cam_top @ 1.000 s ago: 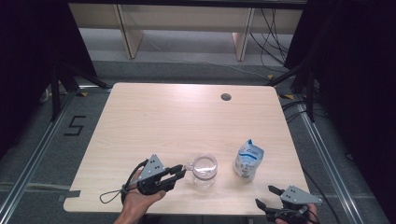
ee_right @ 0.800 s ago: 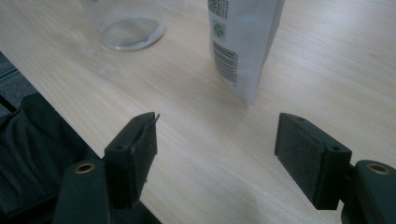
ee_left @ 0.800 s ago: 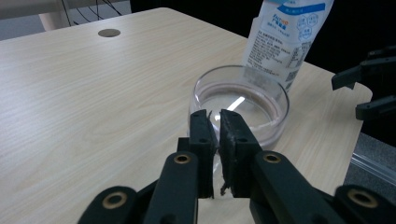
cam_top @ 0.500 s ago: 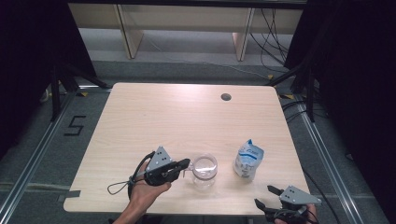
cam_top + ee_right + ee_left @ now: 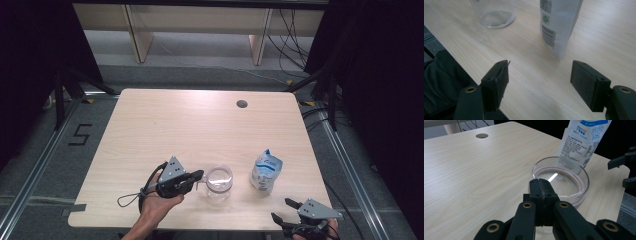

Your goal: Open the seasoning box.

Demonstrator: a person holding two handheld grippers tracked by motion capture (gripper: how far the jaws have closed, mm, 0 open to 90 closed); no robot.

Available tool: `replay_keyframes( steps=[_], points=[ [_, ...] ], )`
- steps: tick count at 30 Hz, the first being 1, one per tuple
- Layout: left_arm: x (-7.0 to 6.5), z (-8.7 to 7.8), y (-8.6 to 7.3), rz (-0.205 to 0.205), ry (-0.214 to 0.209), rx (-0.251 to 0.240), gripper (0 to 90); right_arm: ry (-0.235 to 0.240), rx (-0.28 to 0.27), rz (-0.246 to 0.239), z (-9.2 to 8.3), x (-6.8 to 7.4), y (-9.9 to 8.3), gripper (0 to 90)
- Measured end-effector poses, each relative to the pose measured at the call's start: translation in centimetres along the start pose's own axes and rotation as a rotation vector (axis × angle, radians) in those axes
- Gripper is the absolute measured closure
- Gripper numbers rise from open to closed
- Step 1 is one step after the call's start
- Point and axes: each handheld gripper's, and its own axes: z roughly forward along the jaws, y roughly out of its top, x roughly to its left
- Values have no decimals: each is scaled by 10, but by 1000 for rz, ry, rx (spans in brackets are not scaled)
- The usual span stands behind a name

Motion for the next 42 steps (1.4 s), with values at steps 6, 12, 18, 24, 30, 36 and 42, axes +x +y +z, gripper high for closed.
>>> replay_keyframes(
  steps=[6, 12, 18, 24, 30, 36, 42],
  points=[
    [0, 0, -1, 3, -6, -13, 893, 19, -22, -9, 2, 3, 2, 358],
    [1, 0, -2, 2, -9, -18, 892, 48, -31, -38, 8, 9, 6, 387],
    [0, 0, -2, 4, -4, -16, 891, 95, -54, -44, 17, 18, 14, 439],
    [0, 0, -2, 2, -3, -18, 891, 111, -111, -71, 25, 26, 24, 559],
    [0, 0, -2, 5, -4, -18, 891, 131, -138, -102, 36, 35, 34, 661],
    [0, 0, -2, 7, -4, -18, 891, 133, -169, -131, 47, 41, 43, 713],
    [0, 1, -3, 8, -6, -26, 892, 141, -173, -132, 53, 43, 49, 769]
  ],
)
